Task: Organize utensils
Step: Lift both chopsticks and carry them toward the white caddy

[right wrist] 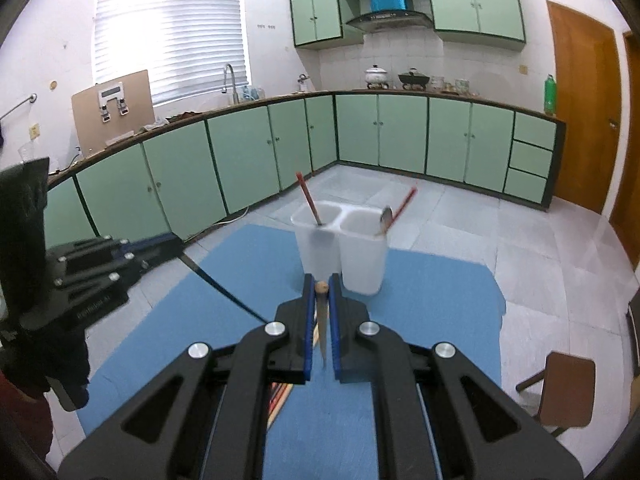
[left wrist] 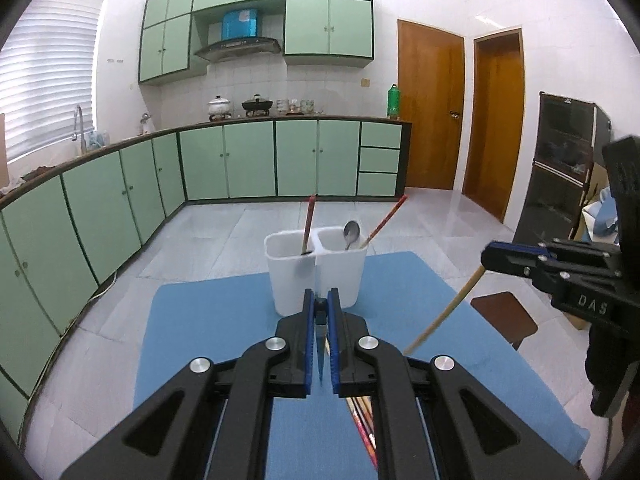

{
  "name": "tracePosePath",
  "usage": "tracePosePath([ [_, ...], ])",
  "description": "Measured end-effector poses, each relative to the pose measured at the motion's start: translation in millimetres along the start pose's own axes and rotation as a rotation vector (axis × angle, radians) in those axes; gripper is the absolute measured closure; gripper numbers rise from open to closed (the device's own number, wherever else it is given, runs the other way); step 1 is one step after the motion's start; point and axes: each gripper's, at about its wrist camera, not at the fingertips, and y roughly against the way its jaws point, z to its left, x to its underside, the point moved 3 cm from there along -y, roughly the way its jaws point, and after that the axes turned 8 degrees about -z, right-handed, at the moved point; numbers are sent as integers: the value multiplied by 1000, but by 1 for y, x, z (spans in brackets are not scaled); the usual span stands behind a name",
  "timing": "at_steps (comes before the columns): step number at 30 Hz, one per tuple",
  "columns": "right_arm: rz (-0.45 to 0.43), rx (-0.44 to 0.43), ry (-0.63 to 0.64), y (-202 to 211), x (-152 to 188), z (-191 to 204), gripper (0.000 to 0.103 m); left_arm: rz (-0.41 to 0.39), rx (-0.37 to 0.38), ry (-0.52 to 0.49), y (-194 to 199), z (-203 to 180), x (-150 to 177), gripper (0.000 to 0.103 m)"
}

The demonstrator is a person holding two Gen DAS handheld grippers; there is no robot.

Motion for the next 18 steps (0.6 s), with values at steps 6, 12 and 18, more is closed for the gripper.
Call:
tracePosePath([
  [6,12,-1,19,-15,-22,-6,97,-16,10,17,-11,7,-12,97],
  [12,-33,-15,24,-17,-56,-13,97,-53,5,13,-16,15,-33,97],
  [18,-115,-25,29,-13,-104,-25,97,-144,-6,-16,-17,19,-78,97],
])
